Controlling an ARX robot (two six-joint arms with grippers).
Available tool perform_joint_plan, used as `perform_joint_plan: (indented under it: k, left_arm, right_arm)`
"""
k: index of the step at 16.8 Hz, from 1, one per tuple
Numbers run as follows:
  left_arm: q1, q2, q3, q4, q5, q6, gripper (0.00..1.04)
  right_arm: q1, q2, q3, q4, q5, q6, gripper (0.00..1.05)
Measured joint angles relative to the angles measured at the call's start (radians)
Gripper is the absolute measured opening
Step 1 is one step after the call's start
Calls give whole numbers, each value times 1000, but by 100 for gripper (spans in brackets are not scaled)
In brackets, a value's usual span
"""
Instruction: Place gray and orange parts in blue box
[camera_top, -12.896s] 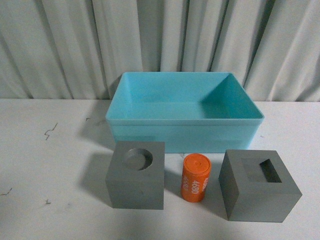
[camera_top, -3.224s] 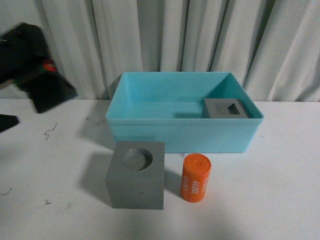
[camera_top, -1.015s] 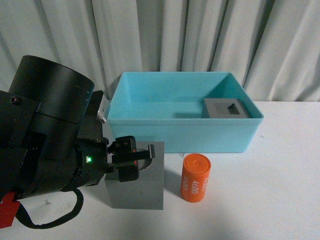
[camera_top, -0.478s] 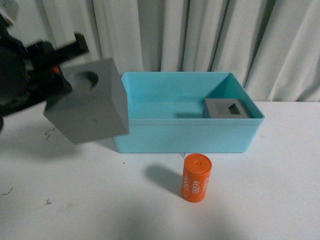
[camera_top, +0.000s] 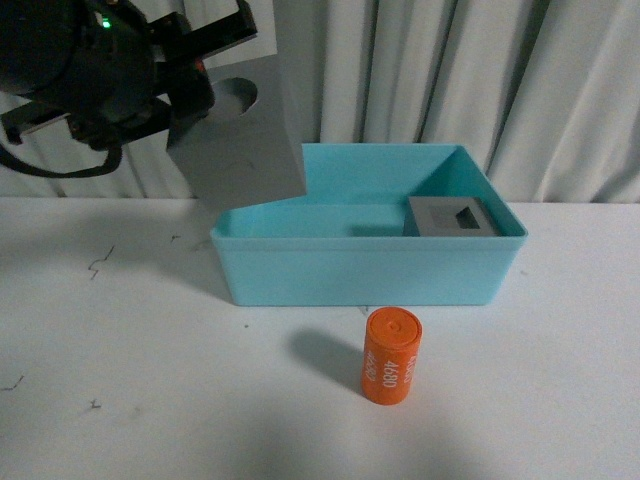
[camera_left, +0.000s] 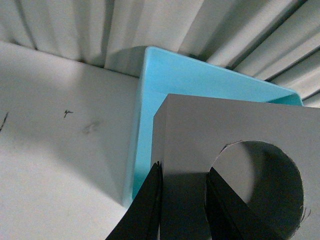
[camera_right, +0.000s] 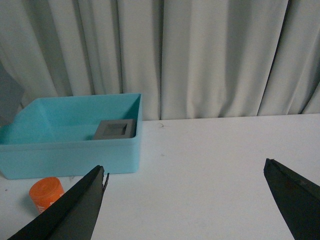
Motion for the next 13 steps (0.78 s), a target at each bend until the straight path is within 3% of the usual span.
perform_joint_plan:
  k: [5,13]
  left_arm:
    - [-28,163,176,4,10,47,20]
    - [13,295,208,3,-3,110,20]
  right_arm:
    - [0,0,0,0,0,0,98]
    - [0,0,0,0,0,0,98]
